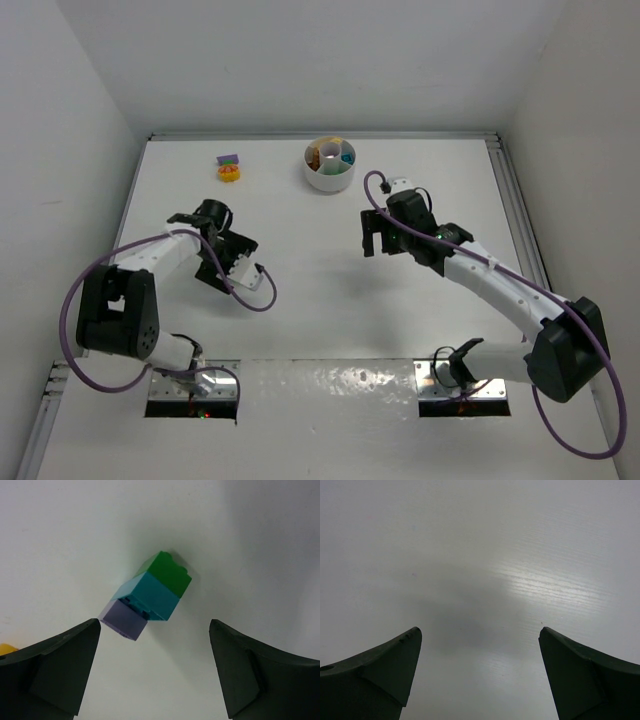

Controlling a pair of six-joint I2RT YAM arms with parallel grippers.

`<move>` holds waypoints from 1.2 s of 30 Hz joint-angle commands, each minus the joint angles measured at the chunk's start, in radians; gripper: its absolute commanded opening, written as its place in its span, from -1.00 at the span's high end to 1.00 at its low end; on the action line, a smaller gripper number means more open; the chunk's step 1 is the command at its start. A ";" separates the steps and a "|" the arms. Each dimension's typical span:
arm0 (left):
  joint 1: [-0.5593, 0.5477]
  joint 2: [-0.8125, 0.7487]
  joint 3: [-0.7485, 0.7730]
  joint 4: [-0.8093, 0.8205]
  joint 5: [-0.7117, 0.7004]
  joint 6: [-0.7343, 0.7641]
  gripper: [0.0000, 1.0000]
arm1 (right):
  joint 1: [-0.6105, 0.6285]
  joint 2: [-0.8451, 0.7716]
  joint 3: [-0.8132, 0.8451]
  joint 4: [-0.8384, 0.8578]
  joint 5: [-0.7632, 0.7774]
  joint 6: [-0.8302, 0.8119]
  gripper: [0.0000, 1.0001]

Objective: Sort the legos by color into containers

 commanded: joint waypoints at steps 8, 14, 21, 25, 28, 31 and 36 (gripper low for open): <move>-0.011 0.044 -0.023 0.072 0.059 0.603 -0.68 | 0.007 -0.003 -0.011 0.031 -0.020 0.024 -0.96; -0.024 0.070 -0.043 0.107 0.053 0.604 -0.49 | 0.007 0.001 -0.011 0.030 -0.028 0.030 -0.96; -0.027 0.086 -0.021 0.127 0.036 0.492 0.46 | 0.007 0.001 -0.011 0.027 -0.026 0.032 -0.96; -0.027 0.086 0.020 0.113 0.029 0.374 0.87 | 0.007 0.007 -0.005 0.031 -0.025 0.032 -0.96; -0.026 0.084 0.045 0.113 0.032 0.289 1.00 | 0.007 0.018 0.010 0.031 -0.031 0.030 -0.96; -0.027 0.084 0.110 0.129 0.070 0.093 1.00 | 0.007 0.024 0.033 0.024 -0.051 0.023 -0.96; -0.026 0.177 0.435 -0.006 0.284 -0.394 1.00 | 0.006 0.030 0.134 0.008 -0.349 -0.176 -0.98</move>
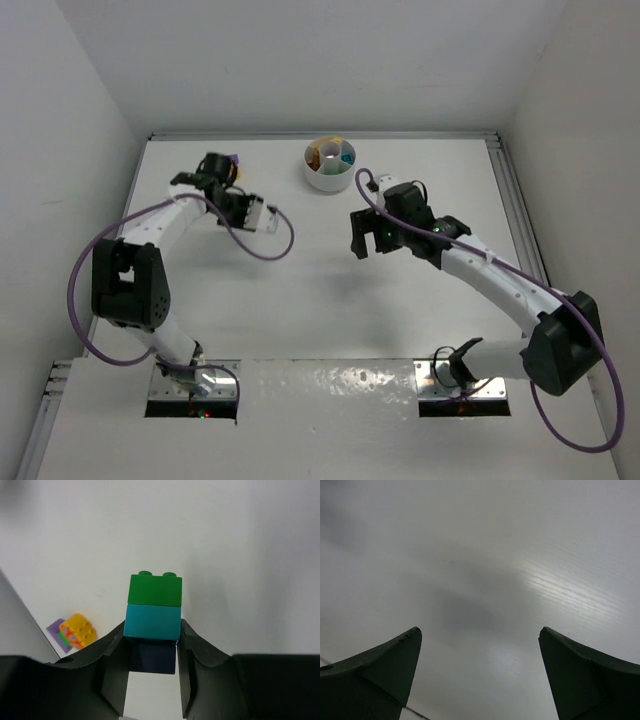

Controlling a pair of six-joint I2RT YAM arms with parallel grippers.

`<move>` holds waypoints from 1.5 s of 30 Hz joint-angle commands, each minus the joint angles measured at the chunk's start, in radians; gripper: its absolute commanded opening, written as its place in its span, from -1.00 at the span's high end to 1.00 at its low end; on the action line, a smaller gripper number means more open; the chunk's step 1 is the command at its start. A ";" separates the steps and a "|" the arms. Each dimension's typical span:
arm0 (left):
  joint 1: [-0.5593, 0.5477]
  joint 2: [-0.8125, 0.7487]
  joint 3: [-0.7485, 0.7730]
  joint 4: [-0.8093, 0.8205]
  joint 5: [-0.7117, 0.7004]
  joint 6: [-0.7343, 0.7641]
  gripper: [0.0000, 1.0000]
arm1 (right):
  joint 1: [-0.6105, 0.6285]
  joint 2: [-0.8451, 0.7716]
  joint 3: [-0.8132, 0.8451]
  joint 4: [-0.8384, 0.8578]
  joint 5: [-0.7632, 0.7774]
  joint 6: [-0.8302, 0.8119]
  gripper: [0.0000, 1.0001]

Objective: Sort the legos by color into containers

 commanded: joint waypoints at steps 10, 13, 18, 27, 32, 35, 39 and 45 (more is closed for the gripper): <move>-0.014 0.108 0.518 -0.107 0.546 -1.047 1.00 | 0.002 0.103 0.349 0.112 -0.546 -0.386 -0.04; -0.016 0.079 0.517 -0.021 0.535 -1.182 1.00 | -0.040 0.164 0.446 0.077 -0.657 -0.438 -0.41; -0.057 0.027 0.524 0.056 0.502 -1.248 1.00 | -0.141 0.250 0.559 0.111 -0.792 -0.408 -0.74; -0.114 0.022 0.510 0.131 0.543 -1.295 1.00 | -0.139 0.389 0.685 0.081 -0.913 -0.478 -0.74; -0.116 0.048 0.520 0.070 0.635 -1.207 1.00 | -0.139 0.425 0.682 0.186 -0.933 -0.446 -0.74; -0.116 0.065 0.555 -0.019 0.661 -1.069 1.00 | -0.139 0.470 0.734 0.163 -0.982 -0.438 -0.76; -0.116 0.081 0.581 -0.103 0.682 -0.980 1.00 | -0.138 0.493 0.722 0.229 -1.021 -0.400 -0.72; -0.116 0.091 0.593 -0.108 0.709 -0.966 1.00 | -0.135 0.511 0.723 0.281 -1.045 -0.334 -0.35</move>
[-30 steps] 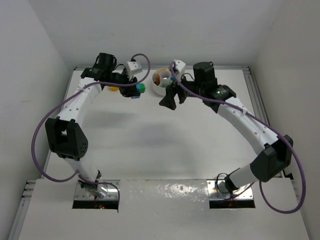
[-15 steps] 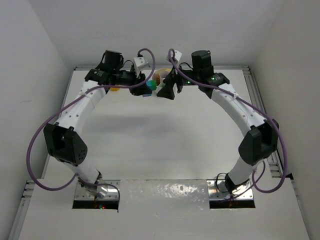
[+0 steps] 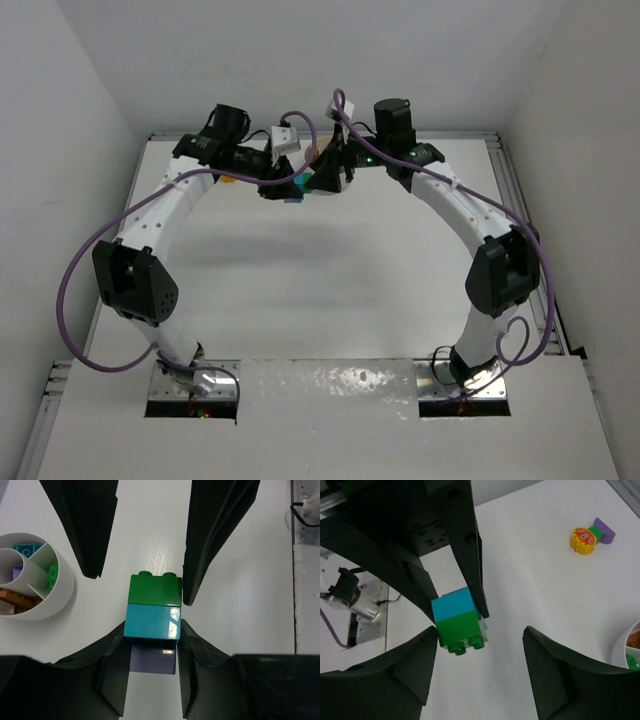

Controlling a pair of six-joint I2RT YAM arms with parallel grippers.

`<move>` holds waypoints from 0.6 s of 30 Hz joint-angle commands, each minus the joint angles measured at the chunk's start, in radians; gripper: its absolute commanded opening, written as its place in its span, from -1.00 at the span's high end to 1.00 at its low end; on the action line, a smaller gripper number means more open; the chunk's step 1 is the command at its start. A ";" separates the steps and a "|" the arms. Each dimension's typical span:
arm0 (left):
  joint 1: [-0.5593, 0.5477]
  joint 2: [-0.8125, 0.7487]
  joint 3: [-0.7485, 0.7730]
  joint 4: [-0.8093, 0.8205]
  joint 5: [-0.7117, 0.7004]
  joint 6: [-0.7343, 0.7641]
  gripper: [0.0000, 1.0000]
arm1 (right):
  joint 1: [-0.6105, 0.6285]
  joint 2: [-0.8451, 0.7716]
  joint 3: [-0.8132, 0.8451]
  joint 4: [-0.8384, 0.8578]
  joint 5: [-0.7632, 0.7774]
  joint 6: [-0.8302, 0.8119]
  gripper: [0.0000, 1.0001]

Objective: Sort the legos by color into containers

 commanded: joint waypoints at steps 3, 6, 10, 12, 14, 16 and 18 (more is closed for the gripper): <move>-0.001 0.002 0.049 0.015 0.070 0.018 1.00 | 0.007 0.014 0.035 0.086 -0.077 0.045 -0.35; -0.001 0.004 0.052 0.016 0.081 0.001 1.00 | 0.015 0.014 0.029 0.086 -0.089 0.043 -0.32; -0.001 0.001 0.052 0.015 0.082 -0.002 1.00 | 0.021 0.014 0.021 0.078 -0.094 0.043 -0.03; 0.001 -0.002 0.050 0.013 0.079 -0.003 1.00 | 0.021 0.012 0.021 0.069 -0.097 0.042 0.19; -0.001 -0.002 0.050 0.012 0.076 -0.003 1.00 | 0.021 0.011 0.021 0.054 -0.100 0.028 0.41; 0.001 -0.002 0.052 0.013 0.069 -0.005 1.00 | 0.021 0.004 0.016 0.036 -0.097 0.016 0.65; 0.005 -0.005 0.053 0.022 0.064 -0.025 1.00 | 0.020 -0.011 -0.002 0.011 -0.078 0.000 1.00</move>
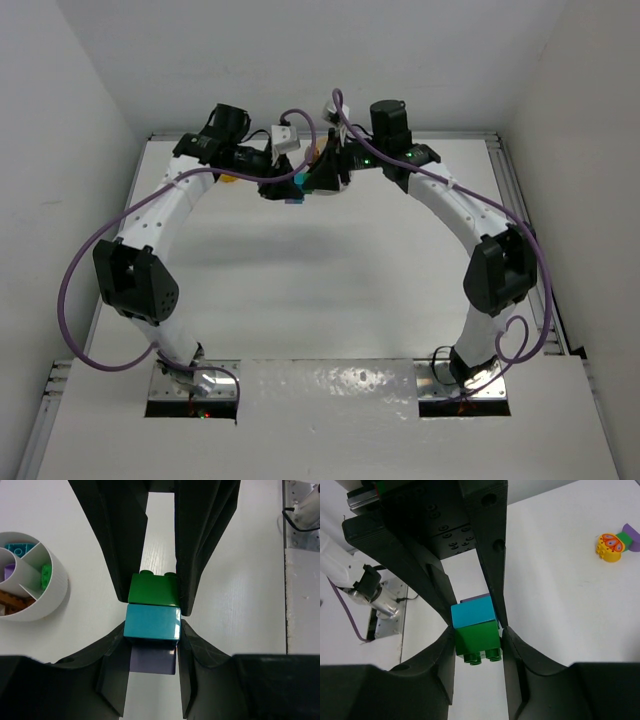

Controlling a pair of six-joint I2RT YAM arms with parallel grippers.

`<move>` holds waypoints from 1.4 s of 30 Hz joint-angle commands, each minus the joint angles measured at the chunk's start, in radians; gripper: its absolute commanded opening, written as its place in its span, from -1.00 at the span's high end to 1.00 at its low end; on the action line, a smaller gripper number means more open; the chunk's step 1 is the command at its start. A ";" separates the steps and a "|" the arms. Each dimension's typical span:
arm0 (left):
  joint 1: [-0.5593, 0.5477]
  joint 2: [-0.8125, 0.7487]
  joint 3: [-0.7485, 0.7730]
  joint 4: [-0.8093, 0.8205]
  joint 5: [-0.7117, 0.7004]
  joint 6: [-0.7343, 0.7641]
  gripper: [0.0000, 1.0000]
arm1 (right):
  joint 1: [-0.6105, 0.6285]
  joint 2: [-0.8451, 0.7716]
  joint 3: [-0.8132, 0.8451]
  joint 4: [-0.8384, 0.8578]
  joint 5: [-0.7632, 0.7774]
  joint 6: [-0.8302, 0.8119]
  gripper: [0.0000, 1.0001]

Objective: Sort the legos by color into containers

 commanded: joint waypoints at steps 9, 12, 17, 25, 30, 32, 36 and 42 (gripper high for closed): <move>0.047 -0.023 0.031 0.039 -0.008 -0.016 1.00 | -0.126 -0.101 -0.212 0.034 0.067 -0.021 1.00; 0.047 -0.031 0.012 0.063 -0.022 -0.032 1.00 | -0.127 -0.128 -0.264 0.139 0.154 0.016 1.00; 0.047 -0.058 -0.078 0.192 -0.124 -0.205 1.00 | -0.120 -0.107 -0.335 0.413 0.702 0.447 1.00; 0.047 -0.126 -0.212 0.339 -0.353 -0.344 1.00 | -0.025 0.071 -0.176 0.332 1.182 0.507 1.00; 0.047 -0.150 -0.253 0.350 -0.339 -0.355 1.00 | -0.012 0.192 -0.052 0.269 1.217 0.499 1.00; 0.049 -0.149 -0.258 0.353 -0.344 -0.353 1.00 | -0.003 0.212 -0.029 0.270 1.228 0.490 1.00; 0.047 -0.141 -0.255 0.362 -0.356 -0.347 1.00 | 0.011 0.237 -0.059 0.360 1.273 0.479 1.00; 0.047 -0.132 -0.239 0.358 -0.356 -0.347 1.00 | 0.012 0.284 -0.033 0.388 1.221 0.487 1.00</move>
